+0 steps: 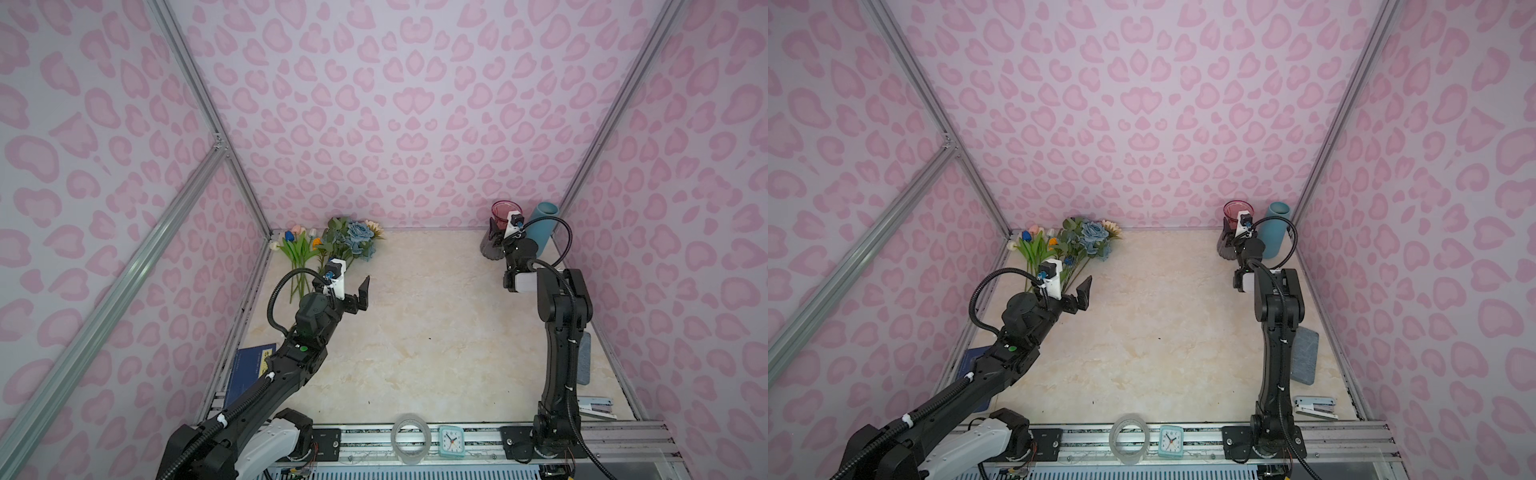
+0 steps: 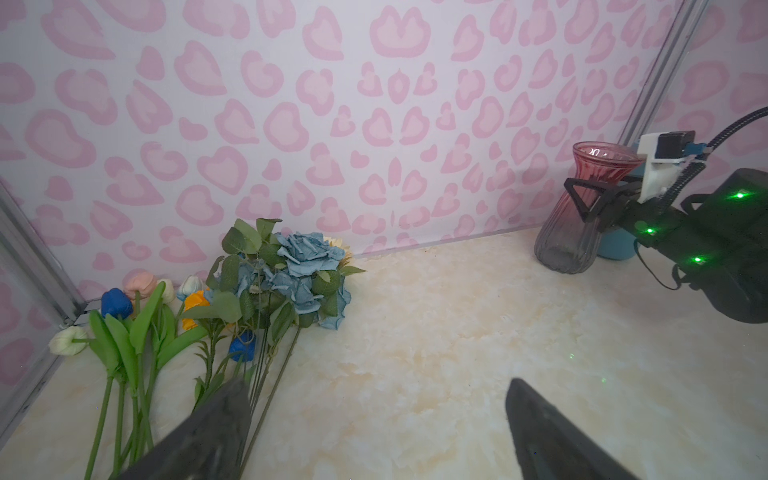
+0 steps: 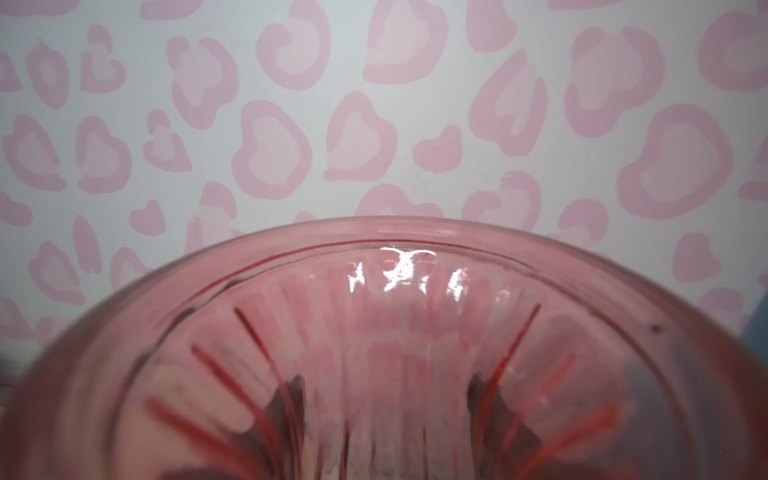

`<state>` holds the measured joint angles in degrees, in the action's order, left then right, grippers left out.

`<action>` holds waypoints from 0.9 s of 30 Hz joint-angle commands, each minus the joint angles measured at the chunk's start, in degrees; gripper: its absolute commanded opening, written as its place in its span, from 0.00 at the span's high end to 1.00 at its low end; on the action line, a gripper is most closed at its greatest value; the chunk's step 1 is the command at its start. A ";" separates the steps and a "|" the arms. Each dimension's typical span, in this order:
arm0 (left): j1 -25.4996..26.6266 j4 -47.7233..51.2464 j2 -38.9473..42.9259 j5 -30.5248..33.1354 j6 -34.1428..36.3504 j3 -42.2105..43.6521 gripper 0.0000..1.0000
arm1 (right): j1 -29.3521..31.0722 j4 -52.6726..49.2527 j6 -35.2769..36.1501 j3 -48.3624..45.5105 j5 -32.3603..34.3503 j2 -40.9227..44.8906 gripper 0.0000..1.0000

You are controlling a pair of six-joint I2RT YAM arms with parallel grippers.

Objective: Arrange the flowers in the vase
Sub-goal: 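Grasp the pink glass vase with the right gripper while the left gripper rises, then slide the pink vase toward the table center with the right gripper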

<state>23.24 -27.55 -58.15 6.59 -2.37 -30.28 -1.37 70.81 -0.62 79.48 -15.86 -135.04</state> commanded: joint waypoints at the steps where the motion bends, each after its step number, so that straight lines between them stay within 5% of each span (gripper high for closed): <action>1: -0.13 -1.22 -1.04 6.96 -1.84 0.28 0.03 | 2.48 3.32 0.18 -4.80 -5.31 3.59 0.74; 9: -0.62 -1.19 -5.04 13.40 -4.50 0.41 0.03 | 9.46 18.49 -7.10 -21.16 -7.89 12.45 0.76; 17: -3.09 -0.85 -3.91 12.37 -3.74 0.44 0.03 | 22.10 15.31 -6.92 -30.14 -11.64 23.20 0.78; 27: -12.69 5.06 -2.67 3.88 -4.60 -3.49 0.02 | 32.90 7.63 -3.65 -37.73 -15.68 32.12 0.77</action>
<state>11.81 -24.97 -60.95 12.95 -6.90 -32.25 30.22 75.48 -5.98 43.22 -30.04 -104.29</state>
